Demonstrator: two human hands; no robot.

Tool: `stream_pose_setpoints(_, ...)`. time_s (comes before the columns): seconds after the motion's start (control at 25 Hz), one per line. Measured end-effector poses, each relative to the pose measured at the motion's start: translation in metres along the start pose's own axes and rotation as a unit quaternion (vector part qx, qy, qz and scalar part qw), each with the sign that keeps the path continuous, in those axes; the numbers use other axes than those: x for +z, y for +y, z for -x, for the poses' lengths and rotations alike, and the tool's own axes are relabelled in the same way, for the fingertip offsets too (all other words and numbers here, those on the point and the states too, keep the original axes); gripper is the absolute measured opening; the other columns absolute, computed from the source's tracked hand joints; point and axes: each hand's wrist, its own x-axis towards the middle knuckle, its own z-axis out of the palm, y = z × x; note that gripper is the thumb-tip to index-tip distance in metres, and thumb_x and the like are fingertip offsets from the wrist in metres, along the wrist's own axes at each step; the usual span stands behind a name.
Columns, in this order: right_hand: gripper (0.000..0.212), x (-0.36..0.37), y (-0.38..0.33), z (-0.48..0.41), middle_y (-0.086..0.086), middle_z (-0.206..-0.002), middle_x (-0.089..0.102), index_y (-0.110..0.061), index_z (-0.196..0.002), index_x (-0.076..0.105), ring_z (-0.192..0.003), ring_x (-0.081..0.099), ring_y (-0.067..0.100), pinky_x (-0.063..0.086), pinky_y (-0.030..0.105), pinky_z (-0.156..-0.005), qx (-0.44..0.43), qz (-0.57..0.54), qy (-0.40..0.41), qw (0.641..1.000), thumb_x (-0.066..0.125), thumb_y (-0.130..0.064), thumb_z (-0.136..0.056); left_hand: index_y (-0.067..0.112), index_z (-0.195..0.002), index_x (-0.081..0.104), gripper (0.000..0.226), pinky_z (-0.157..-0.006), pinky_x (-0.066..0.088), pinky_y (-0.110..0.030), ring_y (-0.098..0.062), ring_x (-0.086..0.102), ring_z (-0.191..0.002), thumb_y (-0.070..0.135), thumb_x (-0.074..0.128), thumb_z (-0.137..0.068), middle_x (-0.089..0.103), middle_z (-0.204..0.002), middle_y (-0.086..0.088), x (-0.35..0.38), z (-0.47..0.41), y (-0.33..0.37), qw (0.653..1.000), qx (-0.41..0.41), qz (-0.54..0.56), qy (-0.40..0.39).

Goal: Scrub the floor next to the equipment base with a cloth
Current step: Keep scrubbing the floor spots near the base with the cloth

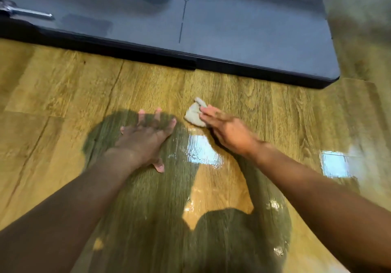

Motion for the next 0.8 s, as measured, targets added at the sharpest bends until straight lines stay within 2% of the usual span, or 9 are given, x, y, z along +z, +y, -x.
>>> stream_pose_setpoints(0.16, 0.046, -0.002, 0.024, -0.045, -0.001, -0.156, 0.022, -0.017, -0.143, 0.037, -0.141, 0.027, 0.021, 0.042, 0.049, -0.104, 0.093, 0.009, 0.023, 0.995, 0.033, -0.014, -0.098, 0.046, -0.135, -0.032, 0.134, -0.109, 0.017, -0.067, -0.042, -0.024, -0.138, 0.058, 0.079, -0.059, -0.04, -0.146, -0.001, -0.002, 0.002, 0.001, 1.0, -0.007, 0.0, 0.0)
stream_pose_setpoints(0.28, 0.049, 0.013, -0.002, -0.013, -0.005, -0.153, 0.023, -0.023, -0.14, 0.037, -0.138, 0.031, 0.016, 0.046, 0.048, -0.098, -0.008, -0.001, 0.024, 1.0, 0.04, -0.008, -0.094, 0.048, -0.138, -0.027, 0.133, -0.108, 0.02, -0.066, -0.04, -0.023, -0.139, 0.058, 0.079, -0.059, -0.037, -0.149, 0.002, -0.001, 0.003, 0.002, 1.0, -0.013, 0.002, 0.008)
stream_pose_setpoints(0.36, 0.052, 0.006, 0.006, -0.015, -0.004, -0.151, 0.031, -0.025, -0.138, 0.041, -0.128, 0.047, 0.015, 0.052, 0.026, -0.089, -0.073, 0.017, 0.01, 0.997, 0.048, -0.006, -0.091, 0.048, -0.138, -0.027, 0.133, -0.108, 0.017, -0.066, -0.04, -0.025, -0.138, 0.055, 0.08, -0.059, -0.038, -0.149, 0.002, 0.0, 0.003, 0.002, 1.0, -0.016, 0.005, 0.007)
stream_pose_setpoints(0.4, 0.051, -0.004, 0.016, -0.028, -0.002, -0.151, 0.033, -0.026, -0.137, 0.043, -0.116, 0.058, 0.015, 0.05, 0.01, -0.08, -0.052, 0.033, 0.008, 0.998, 0.05, -0.006, -0.09, 0.048, -0.138, -0.026, 0.133, -0.108, 0.015, -0.067, -0.04, -0.026, -0.138, 0.054, 0.08, -0.059, -0.038, -0.149, 0.001, 0.0, 0.003, 0.002, 1.0, -0.017, 0.007, 0.006)
stream_pose_setpoints(0.44, 0.049, -0.013, 0.026, -0.045, -0.001, -0.151, 0.033, -0.026, -0.136, 0.044, -0.107, 0.063, 0.016, 0.05, 0.008, -0.072, 0.001, 0.042, 0.008, 0.999, 0.049, -0.006, -0.092, 0.049, -0.138, -0.026, 0.133, -0.107, 0.013, -0.067, -0.04, -0.026, -0.137, 0.054, 0.08, -0.059, -0.038, -0.148, 0.001, 0.0, 0.003, 0.003, 1.0, -0.017, 0.01, 0.006)
stream_pose_setpoints(0.48, 0.046, -0.02, 0.035, -0.061, 0.001, -0.152, 0.032, -0.025, -0.136, 0.045, -0.108, 0.063, 0.021, 0.055, 0.018, -0.074, 0.058, 0.044, 0.022, 0.997, 0.046, -0.007, -0.094, 0.049, -0.137, -0.027, 0.133, -0.107, 0.011, -0.067, -0.039, -0.027, -0.137, 0.054, 0.08, -0.058, -0.038, -0.148, 0.001, 0.0, 0.003, 0.003, 1.0, -0.017, 0.011, 0.009)
stream_pose_setpoints(0.52, 0.042, -0.023, 0.04, -0.073, 0.002, -0.152, 0.032, -0.022, -0.135, 0.047, -0.115, 0.059, 0.026, 0.054, 0.032, -0.086, 0.1, 0.03, 0.037, 0.994, 0.043, -0.008, -0.095, 0.049, -0.136, -0.028, 0.133, -0.107, 0.011, -0.067, -0.039, -0.027, -0.136, 0.054, 0.08, -0.059, -0.038, -0.148, 0.0, -0.001, 0.003, 0.002, 1.0, -0.016, 0.01, 0.011)
stream_pose_setpoints(0.6, 0.04, -0.013, 0.026, -0.081, 0.004, -0.151, 0.033, -0.016, -0.134, 0.05, -0.129, 0.046, 0.029, 0.042, 0.047, -0.104, 0.14, -0.002, 0.059, 0.988, 0.042, -0.007, -0.095, 0.049, -0.132, -0.029, 0.131, -0.108, 0.013, -0.066, -0.038, -0.027, -0.136, 0.054, 0.079, -0.059, -0.038, -0.147, 0.0, -0.003, 0.004, 0.001, 1.0, -0.016, 0.009, 0.009)
stream_pose_setpoints(0.8, 0.044, 0.001, -0.003, -0.048, -0.003, -0.154, 0.027, -0.023, -0.139, 0.042, -0.135, 0.039, 0.02, 0.036, 0.054, -0.106, 0.024, -0.014, -0.006, 1.0, 0.042, -0.01, -0.097, 0.047, -0.136, -0.028, 0.132, -0.108, 0.017, -0.066, -0.041, -0.025, -0.138, 0.052, 0.08, -0.06, -0.041, -0.142, 0.0, -0.004, 0.004, 0.003, 1.0, -0.014, 0.011, 0.004)
